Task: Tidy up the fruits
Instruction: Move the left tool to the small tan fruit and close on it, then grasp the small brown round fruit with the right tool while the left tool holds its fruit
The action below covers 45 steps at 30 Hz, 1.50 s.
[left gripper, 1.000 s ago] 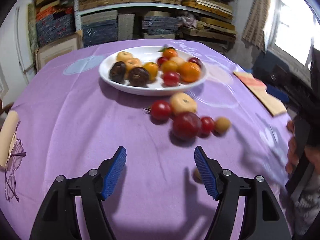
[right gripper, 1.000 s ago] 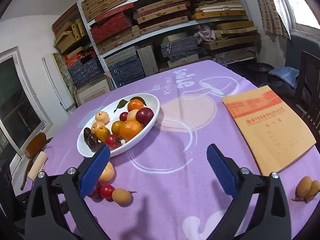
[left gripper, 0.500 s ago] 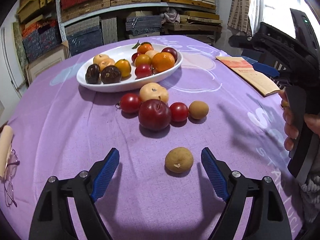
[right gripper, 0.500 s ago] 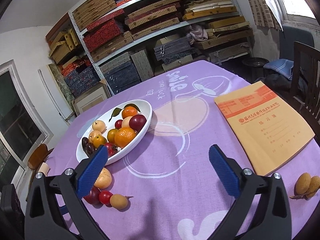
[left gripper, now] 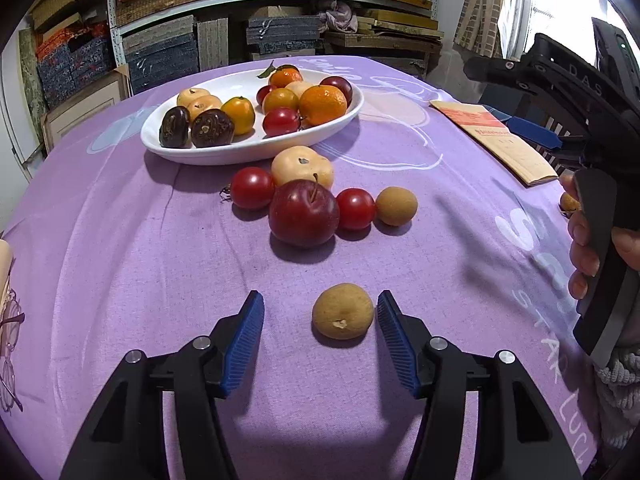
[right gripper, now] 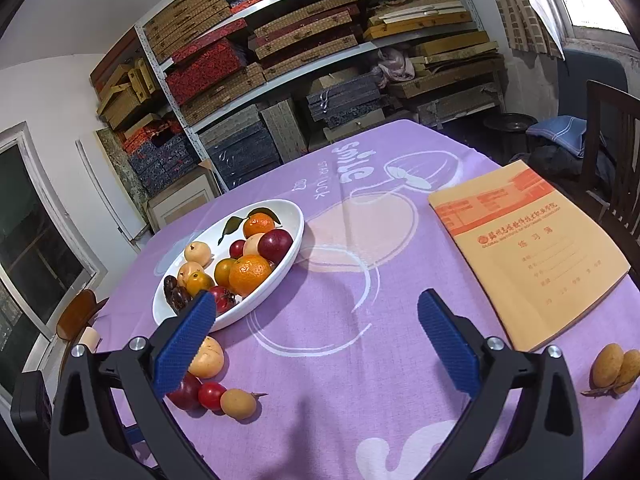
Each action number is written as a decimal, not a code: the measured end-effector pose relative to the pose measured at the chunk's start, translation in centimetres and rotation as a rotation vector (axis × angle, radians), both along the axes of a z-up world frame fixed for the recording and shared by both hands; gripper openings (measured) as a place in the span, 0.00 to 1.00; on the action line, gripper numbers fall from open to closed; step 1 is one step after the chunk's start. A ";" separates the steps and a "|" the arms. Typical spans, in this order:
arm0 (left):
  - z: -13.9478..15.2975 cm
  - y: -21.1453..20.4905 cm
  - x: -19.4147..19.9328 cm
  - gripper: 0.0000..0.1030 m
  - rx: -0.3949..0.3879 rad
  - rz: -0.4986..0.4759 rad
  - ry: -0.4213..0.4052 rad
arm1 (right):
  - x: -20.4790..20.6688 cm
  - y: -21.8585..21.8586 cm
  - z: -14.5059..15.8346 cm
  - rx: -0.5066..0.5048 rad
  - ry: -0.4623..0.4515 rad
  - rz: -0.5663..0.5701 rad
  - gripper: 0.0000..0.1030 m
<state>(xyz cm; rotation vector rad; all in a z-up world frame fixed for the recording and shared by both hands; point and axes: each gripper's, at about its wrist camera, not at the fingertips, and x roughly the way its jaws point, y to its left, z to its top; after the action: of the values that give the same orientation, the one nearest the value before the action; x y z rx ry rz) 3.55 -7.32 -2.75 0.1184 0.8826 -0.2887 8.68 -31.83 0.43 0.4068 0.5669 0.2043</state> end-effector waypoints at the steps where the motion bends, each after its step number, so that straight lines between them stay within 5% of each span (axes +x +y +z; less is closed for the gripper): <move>1: 0.0 0.0 0.0 0.58 -0.001 0.000 0.001 | 0.0 0.0 0.0 -0.001 0.001 0.001 0.96; 6: 0.1 0.4 0.1 0.50 -0.016 0.010 0.002 | 0.0 0.2 0.0 0.001 0.000 0.003 0.96; 38: 0.7 7.2 0.5 0.49 -0.013 0.211 -0.007 | -0.4 0.9 0.0 -0.007 0.004 0.023 0.96; 45: 0.8 6.8 0.7 0.31 -0.019 0.184 -0.008 | -0.5 1.4 0.2 -0.037 -0.006 0.028 0.96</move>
<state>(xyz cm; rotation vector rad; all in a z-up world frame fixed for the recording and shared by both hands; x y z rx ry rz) 4.27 -0.54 -1.99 0.0206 0.8761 -0.1243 8.14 -30.48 0.67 0.3621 0.5698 0.2219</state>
